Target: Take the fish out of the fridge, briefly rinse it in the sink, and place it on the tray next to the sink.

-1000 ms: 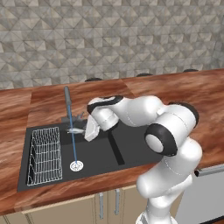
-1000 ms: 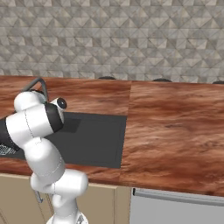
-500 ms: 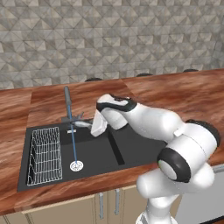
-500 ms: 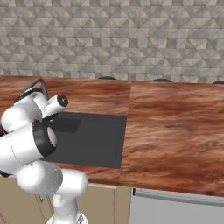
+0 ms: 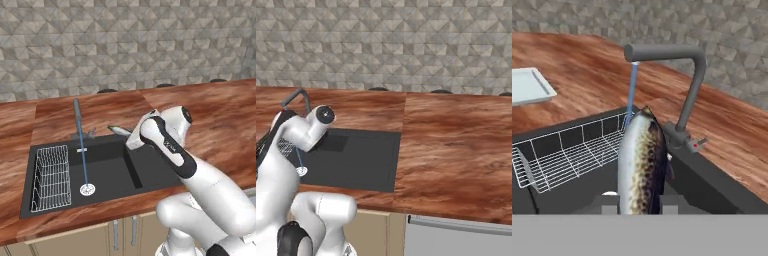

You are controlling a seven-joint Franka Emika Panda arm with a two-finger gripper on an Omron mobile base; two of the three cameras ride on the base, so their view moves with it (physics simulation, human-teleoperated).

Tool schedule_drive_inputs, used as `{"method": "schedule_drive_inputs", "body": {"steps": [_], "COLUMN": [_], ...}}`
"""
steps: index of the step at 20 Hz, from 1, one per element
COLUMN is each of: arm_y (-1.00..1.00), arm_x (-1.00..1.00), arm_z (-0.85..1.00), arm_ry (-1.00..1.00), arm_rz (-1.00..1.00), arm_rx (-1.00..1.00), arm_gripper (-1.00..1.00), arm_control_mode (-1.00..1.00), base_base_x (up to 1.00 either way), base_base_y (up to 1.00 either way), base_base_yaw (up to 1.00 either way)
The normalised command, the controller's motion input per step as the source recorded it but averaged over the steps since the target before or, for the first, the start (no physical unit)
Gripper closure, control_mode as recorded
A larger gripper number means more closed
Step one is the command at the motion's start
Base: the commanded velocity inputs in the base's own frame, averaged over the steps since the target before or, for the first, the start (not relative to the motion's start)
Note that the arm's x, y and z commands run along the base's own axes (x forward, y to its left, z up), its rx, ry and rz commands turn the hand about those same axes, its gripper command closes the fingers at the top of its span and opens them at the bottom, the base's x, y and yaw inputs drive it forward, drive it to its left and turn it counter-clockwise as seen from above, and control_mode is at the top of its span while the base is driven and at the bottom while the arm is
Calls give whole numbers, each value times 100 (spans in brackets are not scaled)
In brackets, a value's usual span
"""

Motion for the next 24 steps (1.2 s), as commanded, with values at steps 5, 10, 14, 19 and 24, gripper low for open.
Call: {"method": "schedule_drive_inputs", "body": {"steps": [5,10,14,19,24], "arm_y": [-91,-61,-32,-29,-33], "arm_x": [-89,-75,-55,-8,-18], "arm_z": [98,35,-6,40,50], "arm_ry": [15,28,39,46,4], "arm_rz": [-35,-36,-35,-28,-5], "arm_rx": [-15,-31,-35,-14,7], "arm_gripper": [100,100,100,100,100], "arm_control_mode": [-100,-100,-100,-100,-100], "base_base_x": [0,0,0,0,0], "base_base_y": [0,0,0,0,0], "base_base_yaw": [0,0,0,0,0]}}
